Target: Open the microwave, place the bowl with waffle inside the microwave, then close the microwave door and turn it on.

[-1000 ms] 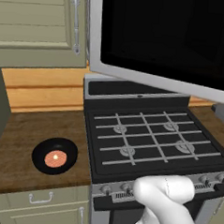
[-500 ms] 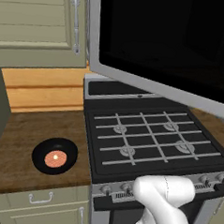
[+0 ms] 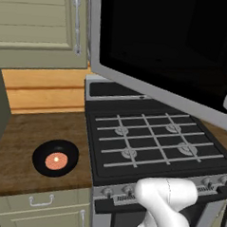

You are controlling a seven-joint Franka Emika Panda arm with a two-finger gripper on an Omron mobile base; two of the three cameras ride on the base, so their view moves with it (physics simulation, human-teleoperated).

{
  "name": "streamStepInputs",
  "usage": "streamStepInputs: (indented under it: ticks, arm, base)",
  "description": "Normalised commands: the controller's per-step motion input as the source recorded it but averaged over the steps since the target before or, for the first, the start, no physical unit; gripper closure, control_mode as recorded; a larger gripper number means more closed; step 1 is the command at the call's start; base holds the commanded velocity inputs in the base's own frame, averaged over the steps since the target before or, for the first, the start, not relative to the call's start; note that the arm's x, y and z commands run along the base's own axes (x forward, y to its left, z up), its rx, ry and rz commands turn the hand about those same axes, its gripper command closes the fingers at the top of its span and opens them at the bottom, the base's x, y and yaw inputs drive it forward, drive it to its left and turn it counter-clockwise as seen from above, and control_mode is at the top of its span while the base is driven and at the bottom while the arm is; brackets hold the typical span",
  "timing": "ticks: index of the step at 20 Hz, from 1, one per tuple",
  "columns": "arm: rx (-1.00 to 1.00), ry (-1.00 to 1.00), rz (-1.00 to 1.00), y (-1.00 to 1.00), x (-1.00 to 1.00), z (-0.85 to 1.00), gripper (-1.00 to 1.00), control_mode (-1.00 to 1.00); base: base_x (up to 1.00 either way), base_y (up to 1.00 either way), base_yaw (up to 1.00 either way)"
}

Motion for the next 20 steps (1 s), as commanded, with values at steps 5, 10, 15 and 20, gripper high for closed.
streamStepInputs:
  ticks: [5,10,15,20]
  arm:
    - [0.0,0.0,0.0,0.0,0.0,0.0,1.0,-1.0]
    - [0.0,0.0,0.0,0.0,0.0,0.0,-1.0,-1.0]
    - [0.0,0.0,0.0,0.0,0.0,0.0,-1.0,-1.0]
    - [0.0,0.0,0.0,0.0,0.0,0.0,-1.0,-1.0]
  base:
    - [0.0,0.0,0.0]
    - [0.0,0.0,0.0]
    - [0.0,0.0,0.0]
    - [0.0,0.0,0.0]
